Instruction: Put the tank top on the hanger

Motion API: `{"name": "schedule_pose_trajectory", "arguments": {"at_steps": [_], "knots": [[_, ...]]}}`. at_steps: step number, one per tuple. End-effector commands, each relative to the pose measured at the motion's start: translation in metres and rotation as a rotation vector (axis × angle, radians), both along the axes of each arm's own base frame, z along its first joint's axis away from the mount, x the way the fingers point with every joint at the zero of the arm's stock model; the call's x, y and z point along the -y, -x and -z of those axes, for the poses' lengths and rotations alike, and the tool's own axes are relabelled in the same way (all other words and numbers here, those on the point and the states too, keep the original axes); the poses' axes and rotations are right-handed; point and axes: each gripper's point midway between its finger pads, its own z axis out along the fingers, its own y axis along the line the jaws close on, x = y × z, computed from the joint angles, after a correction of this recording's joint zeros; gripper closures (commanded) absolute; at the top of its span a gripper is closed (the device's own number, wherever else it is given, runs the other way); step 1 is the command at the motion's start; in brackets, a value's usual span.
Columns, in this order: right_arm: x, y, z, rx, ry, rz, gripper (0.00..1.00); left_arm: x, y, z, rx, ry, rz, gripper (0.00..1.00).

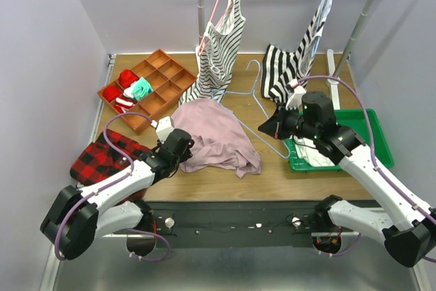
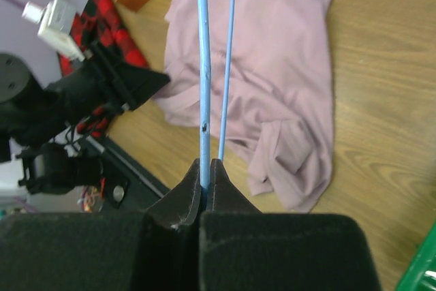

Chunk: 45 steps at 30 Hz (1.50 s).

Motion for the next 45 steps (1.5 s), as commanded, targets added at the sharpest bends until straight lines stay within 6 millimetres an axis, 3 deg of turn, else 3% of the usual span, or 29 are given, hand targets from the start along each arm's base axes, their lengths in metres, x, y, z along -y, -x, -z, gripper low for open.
{"name": "schedule_pose_trajectory", "arguments": {"at_steps": [1, 2, 5, 6, 7, 14, 19, 25, 33, 36, 38, 40, 45], "knots": [[-0.012, 0.037, 0.007, -0.066, -0.047, -0.133, 0.99, 0.012, -0.019, -0.014, 0.056, 0.041, -0.02, 0.59], [-0.011, 0.04, 0.009, -0.073, -0.043, -0.138, 0.99, 0.014, -0.018, -0.012, 0.048, 0.041, -0.015, 0.62], [-0.009, 0.052, 0.011, -0.099, -0.031, -0.173, 0.99, 0.013, -0.017, -0.011, 0.043, 0.038, -0.013, 0.83], [-0.01, 0.055, 0.01, -0.105, -0.038, -0.187, 0.99, 0.011, -0.018, -0.013, 0.051, 0.033, -0.018, 0.96], [-0.011, 0.059, 0.011, -0.115, -0.041, -0.204, 0.99, 0.01, -0.018, -0.015, 0.055, 0.029, -0.022, 1.0], [-0.013, 0.076, 0.006, -0.14, -0.045, -0.279, 0.99, -0.008, -0.028, -0.066, 0.178, -0.034, -0.055, 1.0], [-0.005, 0.069, -0.017, -0.061, -0.02, -0.238, 0.99, -0.014, -0.038, -0.1, 0.22, -0.07, -0.098, 1.0], [-0.003, 0.072, -0.028, -0.035, -0.025, -0.244, 0.99, 0.001, -0.053, -0.1, 0.163, -0.045, -0.106, 1.0], [0.0, 0.094, -0.005, -0.11, -0.013, -0.32, 0.99, 0.019, -0.085, -0.079, 0.059, 0.036, -0.119, 1.0], [0.002, 0.096, 0.007, -0.129, -0.009, -0.306, 0.99, 0.02, -0.094, -0.072, 0.044, 0.059, -0.104, 0.91], [0.004, 0.094, 0.016, -0.14, 0.003, -0.277, 0.99, 0.017, -0.096, -0.068, 0.032, 0.044, -0.08, 0.7], [0.008, 0.092, 0.019, -0.135, 0.012, -0.252, 0.99, 0.013, -0.093, -0.064, 0.03, 0.011, -0.061, 0.54], [0.006, 0.099, 0.017, -0.124, -0.012, -0.289, 0.99, -0.002, -0.068, -0.055, 0.03, -0.045, 0.005, 0.4]]}}
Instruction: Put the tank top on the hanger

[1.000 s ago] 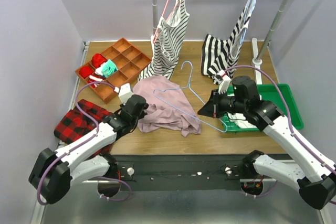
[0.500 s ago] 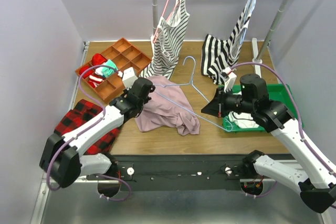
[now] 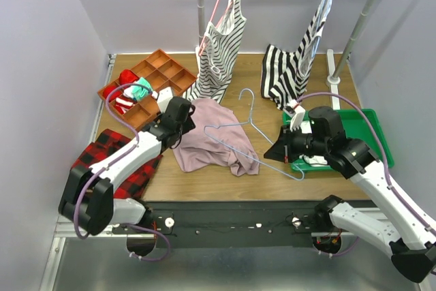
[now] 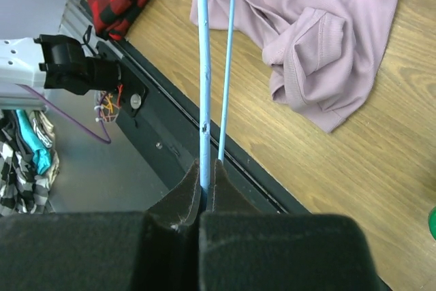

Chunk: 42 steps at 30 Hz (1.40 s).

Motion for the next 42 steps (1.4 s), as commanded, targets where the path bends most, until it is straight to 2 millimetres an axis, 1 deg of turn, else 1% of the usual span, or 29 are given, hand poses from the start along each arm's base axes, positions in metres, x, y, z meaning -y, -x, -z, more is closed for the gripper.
{"name": "schedule_pose_trajectory", "arguments": {"at_steps": [1, 2, 4, 5, 6, 7, 8, 11, 14, 18, 22, 24, 26, 28, 32, 34, 40, 42], "knots": [[-0.003, 0.013, -0.002, 0.007, -0.037, -0.053, 0.99, -0.011, 0.022, 0.003, 0.01, -0.05, 0.08, 0.39], [-0.004, 0.017, 0.003, -0.01, -0.038, -0.072, 0.99, -0.014, 0.03, 0.004, 0.01, -0.05, 0.092, 0.39], [-0.003, 0.018, 0.007, -0.014, -0.032, -0.071, 0.99, -0.013, 0.041, 0.008, 0.005, -0.053, 0.126, 0.39], [0.001, 0.015, 0.011, -0.01, -0.008, -0.046, 0.99, -0.016, 0.051, 0.014, 0.002, -0.055, 0.137, 0.4], [0.003, 0.013, 0.014, -0.01, 0.006, -0.031, 0.99, -0.015, 0.056, 0.017, 0.0, -0.051, 0.148, 0.41], [0.004, 0.011, 0.013, -0.007, 0.012, -0.017, 0.99, -0.014, 0.062, 0.022, -0.006, -0.053, 0.161, 0.46], [0.006, 0.007, 0.015, -0.004, 0.026, 0.003, 0.99, -0.016, 0.069, 0.028, -0.006, -0.057, 0.169, 0.48], [0.006, 0.004, 0.011, 0.01, 0.019, 0.014, 0.99, -0.014, 0.078, 0.037, -0.006, -0.059, 0.207, 0.52], [0.001, 0.007, 0.009, -0.004, -0.001, -0.017, 0.99, -0.006, 0.084, 0.045, -0.031, -0.063, 0.258, 0.53], [0.0, 0.007, 0.01, -0.011, 0.005, -0.024, 0.99, 0.003, 0.085, 0.053, -0.047, -0.068, 0.305, 0.54], [-0.002, 0.009, 0.005, -0.011, -0.007, -0.042, 0.99, 0.011, 0.082, 0.058, -0.055, -0.056, 0.329, 0.55], [-0.006, 0.012, -0.001, -0.015, -0.025, -0.069, 0.99, 0.013, 0.077, 0.061, -0.06, -0.065, 0.326, 0.52], [-0.007, 0.015, -0.001, -0.024, -0.027, -0.087, 0.99, 0.017, 0.071, 0.061, -0.059, -0.072, 0.324, 0.5], [-0.009, 0.018, 0.002, -0.045, -0.024, -0.11, 0.99, 0.017, 0.064, 0.059, -0.045, -0.075, 0.303, 0.44], [-0.011, 0.019, 0.011, -0.064, -0.011, -0.116, 0.99, 0.022, 0.047, 0.047, -0.01, -0.071, 0.269, 0.44], [-0.012, 0.018, 0.016, -0.071, -0.001, -0.115, 0.99, 0.024, 0.041, 0.043, -0.001, -0.073, 0.258, 0.44], [-0.013, 0.007, 0.02, -0.052, 0.018, -0.08, 0.99, 0.028, 0.029, 0.035, 0.014, -0.075, 0.234, 0.44], [-0.013, -0.001, 0.019, -0.033, 0.015, -0.047, 0.99, 0.03, 0.026, 0.033, 0.017, -0.072, 0.237, 0.44]]}}
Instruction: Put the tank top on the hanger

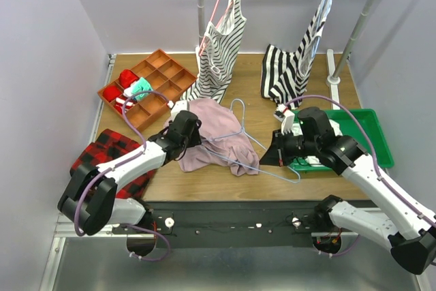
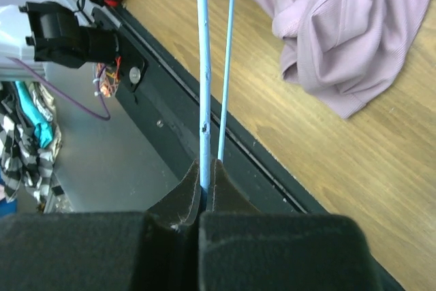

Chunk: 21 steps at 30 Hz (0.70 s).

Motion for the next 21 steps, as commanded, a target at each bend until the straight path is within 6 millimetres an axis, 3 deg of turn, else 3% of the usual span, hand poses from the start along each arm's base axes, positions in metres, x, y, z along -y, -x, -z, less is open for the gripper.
{"name": "schedule_pose_trajectory", "arguments": {"at_steps": [1, 8, 10, 14, 21], "knots": [[-0.003, -0.017, -0.004, 0.064, -0.007, 0.049, 0.99, 0.004, -0.015, -0.013, 0.045, 0.003, -0.028, 0.44], [-0.01, -0.048, 0.008, 0.116, -0.024, 0.155, 0.99, 0.007, -0.017, -0.018, 0.055, 0.015, -0.021, 0.44], [-0.011, -0.05, 0.02, 0.099, -0.016, 0.162, 0.99, 0.009, -0.016, -0.02, 0.056, 0.027, -0.011, 0.43], [-0.016, -0.055, 0.026, 0.127, -0.059, 0.173, 0.99, 0.012, -0.013, -0.03, 0.066, 0.052, 0.009, 0.43], [-0.024, -0.049, 0.031, 0.111, -0.115, 0.132, 0.99, -0.021, -0.013, -0.016, 0.06, -0.041, -0.086, 0.43]]}}
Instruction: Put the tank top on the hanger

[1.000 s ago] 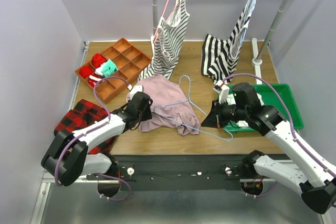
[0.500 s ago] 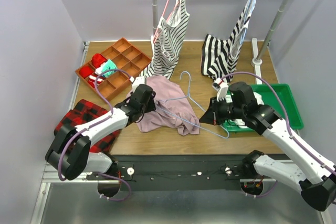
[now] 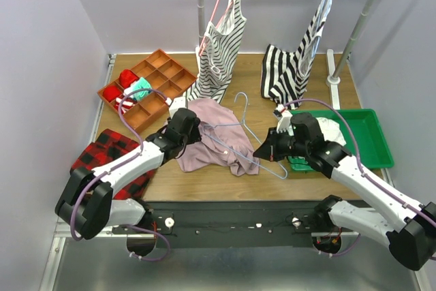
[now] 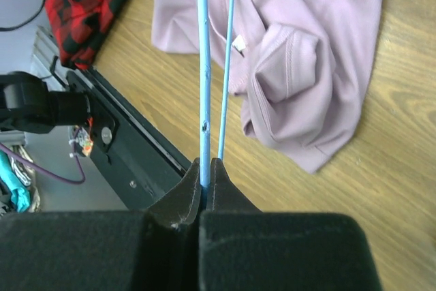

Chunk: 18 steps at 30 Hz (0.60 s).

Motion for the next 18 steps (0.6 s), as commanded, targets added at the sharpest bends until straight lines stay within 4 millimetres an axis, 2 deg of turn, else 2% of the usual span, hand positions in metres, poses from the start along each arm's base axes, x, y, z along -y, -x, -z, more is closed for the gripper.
{"name": "schedule_pose_trajectory", "arguments": {"at_steps": [1, 7, 8, 11, 13, 15, 18], "knots": [[-0.013, -0.003, -0.011, 0.05, -0.083, -0.027, 0.99, -0.024, -0.005, 0.005, 0.011, -0.069, -0.077, 0.44], [-0.014, -0.004, -0.01, 0.053, -0.081, -0.029, 0.99, -0.009, -0.027, 0.006, 0.025, -0.056, -0.059, 0.45], [-0.014, -0.003, -0.01, 0.052, -0.08, -0.031, 0.99, -0.006, -0.033, 0.0, 0.038, -0.054, -0.057, 0.45], [-0.014, -0.003, -0.006, 0.05, -0.08, -0.032, 0.99, 0.0, -0.043, 0.001, 0.033, -0.066, -0.052, 0.46], [-0.014, -0.003, -0.004, 0.043, -0.078, -0.031, 0.99, -0.001, -0.044, 0.01, 0.013, -0.084, -0.055, 0.48], [-0.015, -0.002, -0.002, 0.043, -0.077, -0.036, 0.99, -0.002, -0.046, 0.013, 0.011, -0.091, -0.068, 0.51], [-0.016, -0.003, 0.001, 0.041, -0.077, -0.037, 0.99, -0.005, -0.047, 0.013, 0.023, -0.101, -0.079, 0.67]]}}
